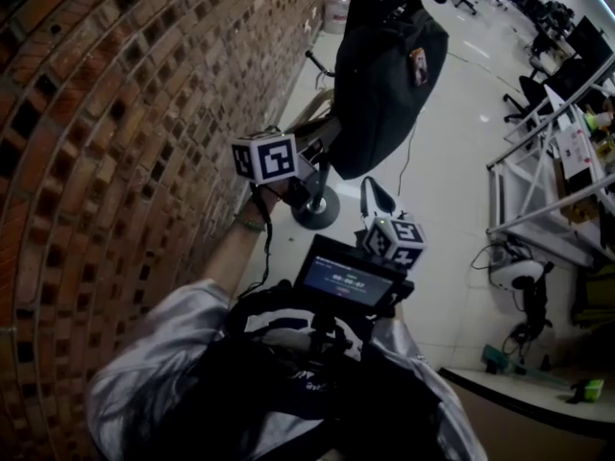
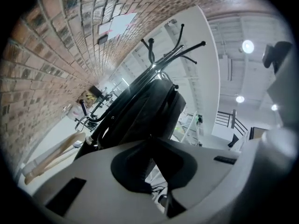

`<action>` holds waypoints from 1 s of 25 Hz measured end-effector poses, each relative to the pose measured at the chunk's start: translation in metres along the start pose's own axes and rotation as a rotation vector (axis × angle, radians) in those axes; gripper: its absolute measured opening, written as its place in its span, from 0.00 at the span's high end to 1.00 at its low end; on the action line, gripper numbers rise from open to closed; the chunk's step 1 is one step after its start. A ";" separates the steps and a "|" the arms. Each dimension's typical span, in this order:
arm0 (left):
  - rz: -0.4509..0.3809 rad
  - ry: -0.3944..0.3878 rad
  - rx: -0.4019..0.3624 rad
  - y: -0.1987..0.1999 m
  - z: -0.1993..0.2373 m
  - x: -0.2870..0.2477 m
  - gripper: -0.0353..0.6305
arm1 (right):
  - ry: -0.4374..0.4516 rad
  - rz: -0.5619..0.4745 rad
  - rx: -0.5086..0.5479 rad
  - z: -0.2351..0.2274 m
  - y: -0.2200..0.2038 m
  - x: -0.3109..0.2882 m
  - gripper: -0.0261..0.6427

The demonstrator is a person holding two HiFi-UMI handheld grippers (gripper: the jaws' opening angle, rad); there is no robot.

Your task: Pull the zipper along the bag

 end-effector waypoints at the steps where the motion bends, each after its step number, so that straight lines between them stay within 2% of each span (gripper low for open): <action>1: 0.005 0.012 -0.009 0.001 0.000 0.000 0.93 | 0.005 0.003 0.003 0.001 0.001 0.000 0.96; 11: -0.004 0.041 -0.025 0.007 -0.006 0.002 0.93 | 0.040 0.034 0.050 0.009 0.006 -0.006 0.96; 18: 0.009 0.075 -0.059 0.017 -0.013 0.005 0.93 | 0.045 0.045 0.078 0.016 0.030 -0.006 0.96; 25: -0.008 0.062 -0.080 0.031 -0.021 0.006 0.93 | 0.050 0.090 0.080 0.020 0.044 -0.004 0.96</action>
Point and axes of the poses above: the fingertips, and each gripper's own axes: x backward along the fingers, z to its left, y out of its top, the point moved 4 cm from there along x, backward along the fingers, and after that the axes turned 15 degrees about z, right-handed, at the moved point
